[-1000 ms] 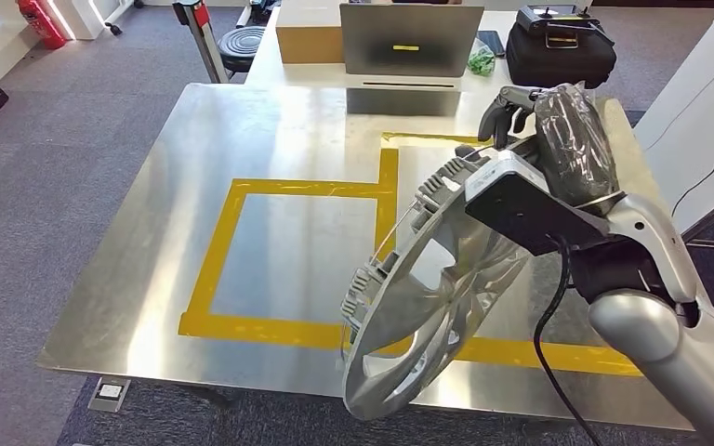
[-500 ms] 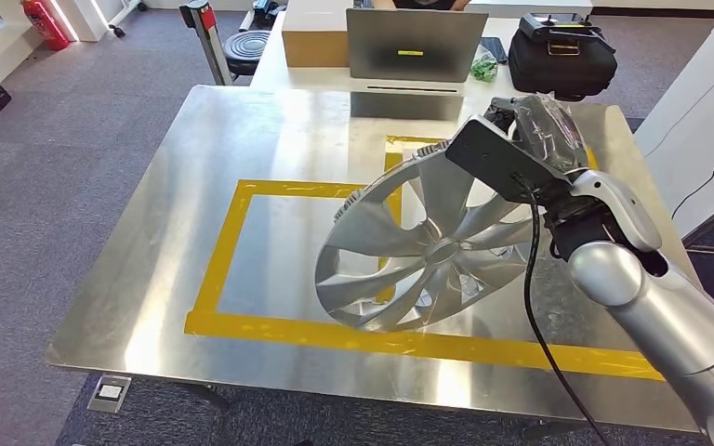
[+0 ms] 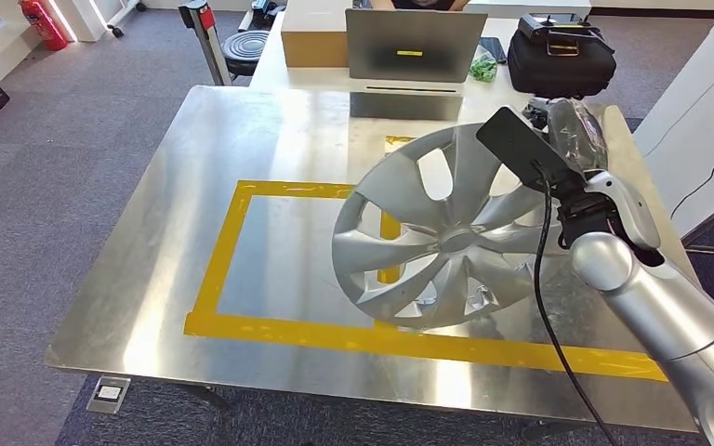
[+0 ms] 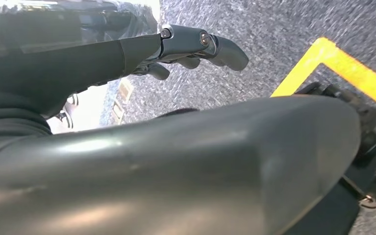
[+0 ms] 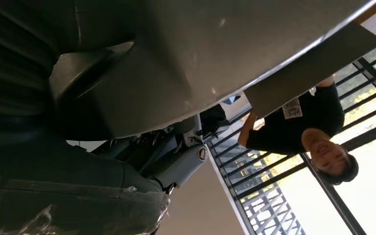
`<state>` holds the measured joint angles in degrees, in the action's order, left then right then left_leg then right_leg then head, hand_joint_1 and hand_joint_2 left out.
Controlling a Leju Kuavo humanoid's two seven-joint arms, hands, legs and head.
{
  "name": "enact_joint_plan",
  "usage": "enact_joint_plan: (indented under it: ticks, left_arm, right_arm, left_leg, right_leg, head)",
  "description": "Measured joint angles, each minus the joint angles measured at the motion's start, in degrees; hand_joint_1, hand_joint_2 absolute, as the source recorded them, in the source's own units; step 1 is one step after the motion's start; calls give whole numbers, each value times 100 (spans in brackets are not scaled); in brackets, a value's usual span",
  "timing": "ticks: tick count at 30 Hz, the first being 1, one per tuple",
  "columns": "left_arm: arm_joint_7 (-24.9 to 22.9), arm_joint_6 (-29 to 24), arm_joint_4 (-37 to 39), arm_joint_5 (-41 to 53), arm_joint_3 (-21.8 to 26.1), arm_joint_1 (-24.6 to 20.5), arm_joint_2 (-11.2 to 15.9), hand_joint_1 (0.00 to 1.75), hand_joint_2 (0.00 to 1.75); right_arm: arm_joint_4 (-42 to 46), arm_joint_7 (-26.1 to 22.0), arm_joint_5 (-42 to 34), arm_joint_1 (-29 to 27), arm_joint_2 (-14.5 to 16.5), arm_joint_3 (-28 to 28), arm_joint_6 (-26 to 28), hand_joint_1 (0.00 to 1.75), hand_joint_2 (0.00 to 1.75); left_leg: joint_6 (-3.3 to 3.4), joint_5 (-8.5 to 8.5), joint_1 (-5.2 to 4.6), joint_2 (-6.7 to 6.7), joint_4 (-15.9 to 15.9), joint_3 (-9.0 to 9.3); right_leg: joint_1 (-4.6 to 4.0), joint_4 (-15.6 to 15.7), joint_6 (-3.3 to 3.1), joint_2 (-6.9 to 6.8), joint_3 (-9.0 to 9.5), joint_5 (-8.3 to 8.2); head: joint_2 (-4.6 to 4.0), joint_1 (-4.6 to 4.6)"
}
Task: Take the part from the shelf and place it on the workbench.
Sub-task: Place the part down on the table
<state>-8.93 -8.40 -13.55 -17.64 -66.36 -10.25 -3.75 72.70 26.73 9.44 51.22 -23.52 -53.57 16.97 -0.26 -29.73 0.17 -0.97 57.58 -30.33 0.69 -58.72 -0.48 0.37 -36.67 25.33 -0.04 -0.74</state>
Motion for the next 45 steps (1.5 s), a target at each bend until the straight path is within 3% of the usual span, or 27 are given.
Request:
enact_joint_plan:
  ticks: [8,17,35,45]
  left_arm:
    - [63,-24,-1,5,0,32,4,0,175]
    - [181,2,-1,83,0,-10,-34,0,175]
    - [134,-22,-1,99,2,159,-101,0,175]
    - [203,-13,-1,63,7,237,-129,0,175]
  right_arm:
    - [-204,330,125,-63,-68,52,11,175,175]
    - [-755,376,300,-116,-92,38,-99,175,175]
    - [-1857,543,-167,-322,-135,43,11,175,175]
    - [-2018,699,4,86,-72,4,88,175,175]
  left_leg:
    - [0,0,-1,0,0,6]
    - [1,0,-1,0,0,8]
    - [5,-3,-1,0,0,4]
    - [5,-2,-2,0,0,4]
  right_leg:
    - [1,1,2,0,7,-1]
    - [1,2,2,-1,11,-2]
    - [2,4,2,-2,10,-2]
    - [3,4,5,-2,10,-4]
  head:
    - [0,-1]
    - [0,1]
    - [0,2]
    - [0,2]
